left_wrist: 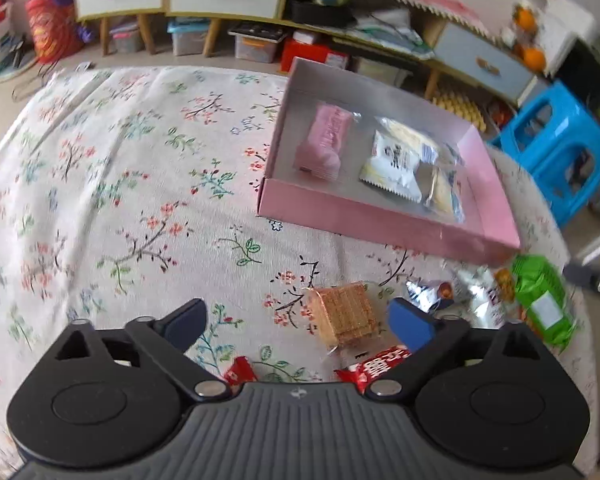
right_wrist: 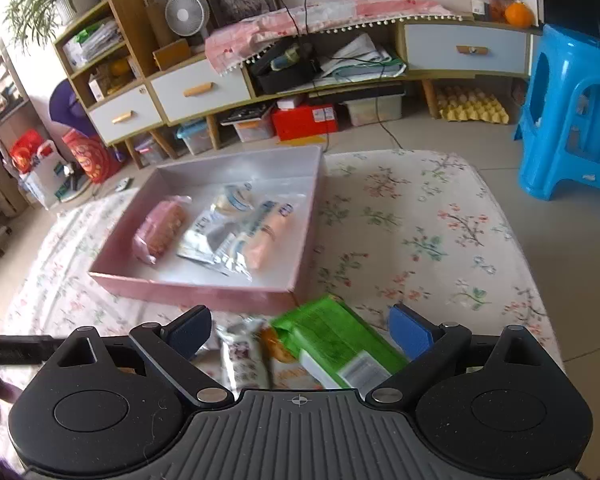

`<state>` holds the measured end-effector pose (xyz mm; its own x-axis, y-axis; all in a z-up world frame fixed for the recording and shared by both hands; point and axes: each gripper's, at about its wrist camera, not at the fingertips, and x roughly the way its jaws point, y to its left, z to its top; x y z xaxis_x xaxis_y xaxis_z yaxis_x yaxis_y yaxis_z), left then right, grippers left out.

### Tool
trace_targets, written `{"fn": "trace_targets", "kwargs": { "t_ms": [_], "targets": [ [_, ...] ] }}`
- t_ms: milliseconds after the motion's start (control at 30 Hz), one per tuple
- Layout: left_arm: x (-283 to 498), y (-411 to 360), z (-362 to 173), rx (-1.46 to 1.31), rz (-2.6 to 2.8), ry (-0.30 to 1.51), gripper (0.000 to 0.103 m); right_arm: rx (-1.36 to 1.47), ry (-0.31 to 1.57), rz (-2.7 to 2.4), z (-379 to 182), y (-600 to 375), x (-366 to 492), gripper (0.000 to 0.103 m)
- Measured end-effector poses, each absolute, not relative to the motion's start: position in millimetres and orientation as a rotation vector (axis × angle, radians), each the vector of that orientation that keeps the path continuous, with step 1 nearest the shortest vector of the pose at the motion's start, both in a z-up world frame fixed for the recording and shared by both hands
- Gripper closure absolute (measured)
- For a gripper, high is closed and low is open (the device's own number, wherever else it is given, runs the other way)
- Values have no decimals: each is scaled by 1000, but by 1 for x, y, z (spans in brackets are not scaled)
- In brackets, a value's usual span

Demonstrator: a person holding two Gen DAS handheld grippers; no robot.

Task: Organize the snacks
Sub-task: 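Grasp the green biscuit pack with the right tool while the left tool grasps the wafer cake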

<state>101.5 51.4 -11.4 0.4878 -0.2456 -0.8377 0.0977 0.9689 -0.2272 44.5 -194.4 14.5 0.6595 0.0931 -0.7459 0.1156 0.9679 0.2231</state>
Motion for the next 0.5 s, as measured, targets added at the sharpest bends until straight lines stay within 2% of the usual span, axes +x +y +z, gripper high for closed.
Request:
{"fn": "trace_targets", "kwargs": {
  "t_ms": [133,500],
  "targets": [
    [97,49,-15,-219,-222,1034,13,229,875,-4,7,-197,39,6],
    [84,18,-41,-138,-183,977,27,2,878,127,-21,-196,32,6]
  ]
}}
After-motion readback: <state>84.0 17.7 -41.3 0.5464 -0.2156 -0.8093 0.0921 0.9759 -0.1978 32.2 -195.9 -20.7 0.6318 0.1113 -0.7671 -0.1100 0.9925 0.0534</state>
